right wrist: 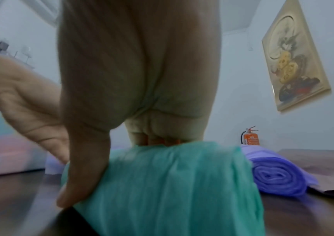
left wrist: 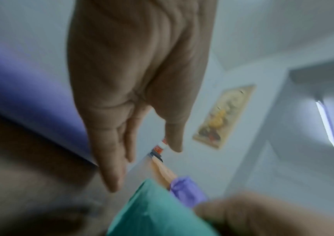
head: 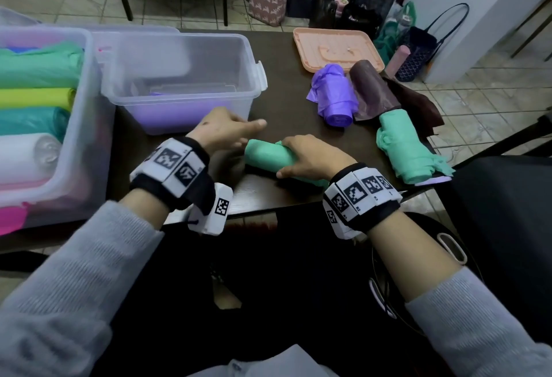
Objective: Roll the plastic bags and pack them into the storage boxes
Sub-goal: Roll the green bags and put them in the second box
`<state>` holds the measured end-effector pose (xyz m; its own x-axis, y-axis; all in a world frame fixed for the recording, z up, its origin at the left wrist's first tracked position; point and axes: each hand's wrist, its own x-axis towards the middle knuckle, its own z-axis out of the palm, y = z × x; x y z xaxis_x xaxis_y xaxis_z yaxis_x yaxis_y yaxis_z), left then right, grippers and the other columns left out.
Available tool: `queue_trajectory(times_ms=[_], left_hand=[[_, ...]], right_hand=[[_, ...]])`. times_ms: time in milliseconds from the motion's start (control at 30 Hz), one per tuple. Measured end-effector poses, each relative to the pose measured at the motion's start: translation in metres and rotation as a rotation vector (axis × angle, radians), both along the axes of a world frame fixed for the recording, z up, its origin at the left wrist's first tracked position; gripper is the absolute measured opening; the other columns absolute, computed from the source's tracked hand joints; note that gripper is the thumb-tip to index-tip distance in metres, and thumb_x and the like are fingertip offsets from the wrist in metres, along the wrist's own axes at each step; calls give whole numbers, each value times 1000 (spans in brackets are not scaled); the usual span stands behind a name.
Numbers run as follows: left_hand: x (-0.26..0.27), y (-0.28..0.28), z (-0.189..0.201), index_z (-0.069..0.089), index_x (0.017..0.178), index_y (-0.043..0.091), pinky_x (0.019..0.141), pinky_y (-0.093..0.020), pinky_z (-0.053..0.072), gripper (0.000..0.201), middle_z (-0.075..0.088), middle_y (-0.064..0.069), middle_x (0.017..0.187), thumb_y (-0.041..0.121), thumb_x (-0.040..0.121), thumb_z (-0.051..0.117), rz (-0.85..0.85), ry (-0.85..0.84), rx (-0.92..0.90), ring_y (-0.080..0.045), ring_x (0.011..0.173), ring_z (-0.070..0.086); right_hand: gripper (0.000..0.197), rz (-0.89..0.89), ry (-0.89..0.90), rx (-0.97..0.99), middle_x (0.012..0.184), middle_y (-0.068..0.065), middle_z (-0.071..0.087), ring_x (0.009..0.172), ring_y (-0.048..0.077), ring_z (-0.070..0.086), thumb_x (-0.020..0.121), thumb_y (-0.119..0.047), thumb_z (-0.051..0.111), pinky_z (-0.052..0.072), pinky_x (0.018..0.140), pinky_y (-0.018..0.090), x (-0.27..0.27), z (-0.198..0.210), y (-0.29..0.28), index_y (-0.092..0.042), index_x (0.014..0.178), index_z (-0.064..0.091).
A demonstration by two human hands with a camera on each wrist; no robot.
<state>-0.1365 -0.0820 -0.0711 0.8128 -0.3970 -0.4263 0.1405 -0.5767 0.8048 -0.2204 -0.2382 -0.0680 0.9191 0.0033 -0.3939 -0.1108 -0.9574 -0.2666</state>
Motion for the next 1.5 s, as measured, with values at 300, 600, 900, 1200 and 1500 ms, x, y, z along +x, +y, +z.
queue_trajectory(times_ms=[300, 600, 900, 1200, 1500], left_hand=[[11, 59, 22, 24, 145, 16, 99, -50, 44, 74, 8, -19, 154, 35, 87, 64, 799, 569, -758, -44, 138, 22], [10, 57, 9, 29, 142, -1, 91, -38, 49, 47, 24, -19, 150, 5, 98, 44, 1022, 439, -1021, -38, 134, 34], [-26, 60, -10, 36, 137, -1, 88, -52, 45, 42, 52, -16, 111, -8, 96, 39, 1018, 372, -1174, -29, 90, 58], [-33, 62, -12, 30, 138, -1, 86, -47, 45, 45, 51, -10, 84, -9, 95, 39, 1030, 374, -1147, -22, 76, 56], [-27, 64, -21, 22, 146, 4, 85, -47, 47, 57, 44, -20, 116, -9, 94, 42, 1036, 392, -1121, -32, 102, 50]], right_hand=[[53, 126, -29, -6, 116, 5, 59, 92, 15, 48, 78, -37, 72, 30, 73, 20, 20, 35, 26, -13, 123, 57], [45, 181, -189, -84, 90, 0, 57, 81, 17, 50, 77, -44, 71, 35, 69, 26, 50, 105, 46, -14, 110, 63], [49, 175, -352, -26, 113, 5, 59, 104, 19, 53, 77, -30, 74, 34, 79, 24, 105, 79, 100, -9, 118, 57], [54, 219, -272, -115, 130, 15, 50, 119, 27, 48, 81, -26, 71, 37, 95, 28, 139, 55, 130, -3, 127, 52], [65, 182, -258, -95, 135, 13, 49, 124, 28, 45, 79, -29, 73, 36, 98, 30, 150, 42, 129, -7, 133, 44]])
